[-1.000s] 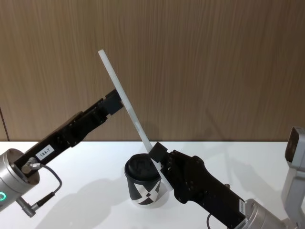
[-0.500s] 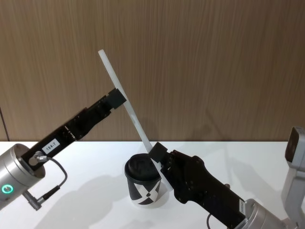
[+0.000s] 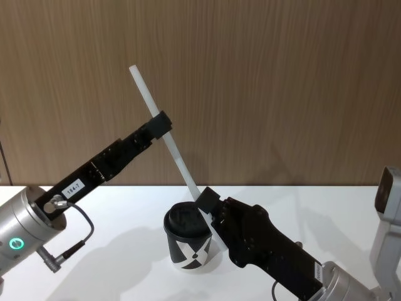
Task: Pick up the straw with one hand, pass it to the other hand, and insert it into the cup.
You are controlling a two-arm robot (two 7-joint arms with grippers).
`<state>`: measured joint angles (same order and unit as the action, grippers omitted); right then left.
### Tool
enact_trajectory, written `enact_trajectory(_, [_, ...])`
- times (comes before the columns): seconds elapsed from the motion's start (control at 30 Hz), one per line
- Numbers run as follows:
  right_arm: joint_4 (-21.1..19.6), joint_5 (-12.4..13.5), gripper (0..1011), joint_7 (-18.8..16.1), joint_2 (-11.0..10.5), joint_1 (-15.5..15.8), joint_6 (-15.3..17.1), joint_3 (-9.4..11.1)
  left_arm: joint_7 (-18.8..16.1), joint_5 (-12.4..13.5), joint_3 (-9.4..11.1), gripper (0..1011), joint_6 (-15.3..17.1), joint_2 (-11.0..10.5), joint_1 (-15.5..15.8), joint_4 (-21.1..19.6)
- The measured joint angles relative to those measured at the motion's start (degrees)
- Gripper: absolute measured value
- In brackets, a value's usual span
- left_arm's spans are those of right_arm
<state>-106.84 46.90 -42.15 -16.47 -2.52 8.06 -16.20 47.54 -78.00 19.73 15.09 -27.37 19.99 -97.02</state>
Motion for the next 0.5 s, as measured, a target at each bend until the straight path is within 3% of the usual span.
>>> enact_trajectory(0.3, [0.00, 0.01, 6, 0.00, 0.00, 0.00, 0.00, 0.00, 0.43, -0.66, 0.45, 653, 0.07, -0.27, 0.33, 0.11])
enact_trajectory(0.5, [0.00, 0.00, 6, 0.00, 0.00, 0.00, 0.00, 0.00, 0.66, -1.09, 0.56, 430, -0.09, -0.58, 0.32, -0.11])
